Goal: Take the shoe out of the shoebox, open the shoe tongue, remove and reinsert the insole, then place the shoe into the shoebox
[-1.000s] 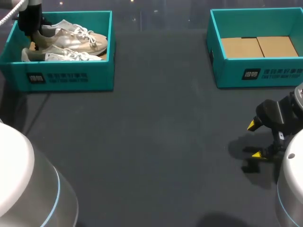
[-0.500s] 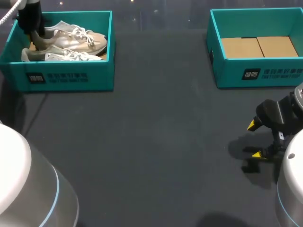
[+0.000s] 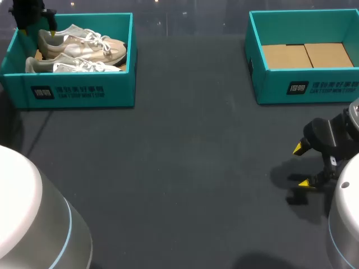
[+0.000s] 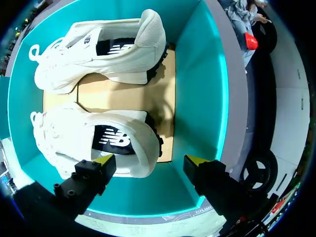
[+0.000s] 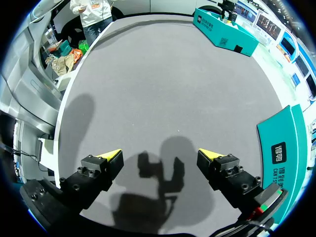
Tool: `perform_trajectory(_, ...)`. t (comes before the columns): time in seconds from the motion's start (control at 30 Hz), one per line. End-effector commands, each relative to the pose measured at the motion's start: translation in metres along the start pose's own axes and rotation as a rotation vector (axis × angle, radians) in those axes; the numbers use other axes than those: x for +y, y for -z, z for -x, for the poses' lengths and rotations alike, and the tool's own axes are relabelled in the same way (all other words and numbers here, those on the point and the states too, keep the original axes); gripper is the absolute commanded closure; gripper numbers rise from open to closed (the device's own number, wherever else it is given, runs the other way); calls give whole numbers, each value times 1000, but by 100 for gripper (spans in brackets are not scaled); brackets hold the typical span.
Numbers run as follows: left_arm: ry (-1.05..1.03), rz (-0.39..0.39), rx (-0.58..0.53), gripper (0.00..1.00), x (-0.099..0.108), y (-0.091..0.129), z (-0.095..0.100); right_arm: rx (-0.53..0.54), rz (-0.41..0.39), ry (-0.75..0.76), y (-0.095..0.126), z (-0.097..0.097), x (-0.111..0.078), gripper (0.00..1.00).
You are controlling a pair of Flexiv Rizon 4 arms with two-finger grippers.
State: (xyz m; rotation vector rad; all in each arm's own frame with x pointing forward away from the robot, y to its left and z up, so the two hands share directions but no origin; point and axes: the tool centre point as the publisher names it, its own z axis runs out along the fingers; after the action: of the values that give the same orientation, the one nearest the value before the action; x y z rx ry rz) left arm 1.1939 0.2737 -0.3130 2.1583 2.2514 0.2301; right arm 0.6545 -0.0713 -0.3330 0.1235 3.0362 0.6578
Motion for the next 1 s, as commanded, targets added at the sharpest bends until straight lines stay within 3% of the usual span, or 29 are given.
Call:
perform_trajectory(0.03, 12, 4, -34, 0, -14, 30, -5, -3, -2, 0, 1, -2, 0, 0)
perform_trajectory(0.17, 29, 22, -79, 0, -29, 67, -8, -3, -2, 0, 1, -2, 0, 0)
perform_trajectory(0.43, 49, 31, -73, 0, -64, 98, -11, -3, -2, 0, 1, -2, 0, 0)
perform_trajectory(0.9, 49, 31, -73, 0, -64, 98, -11, -3, -2, 0, 1, -2, 0, 0)
perform_trajectory(1.0, 32, 23, -81, 0, -79, 100, -7, -3, -2, 0, 1, -2, 0, 0)
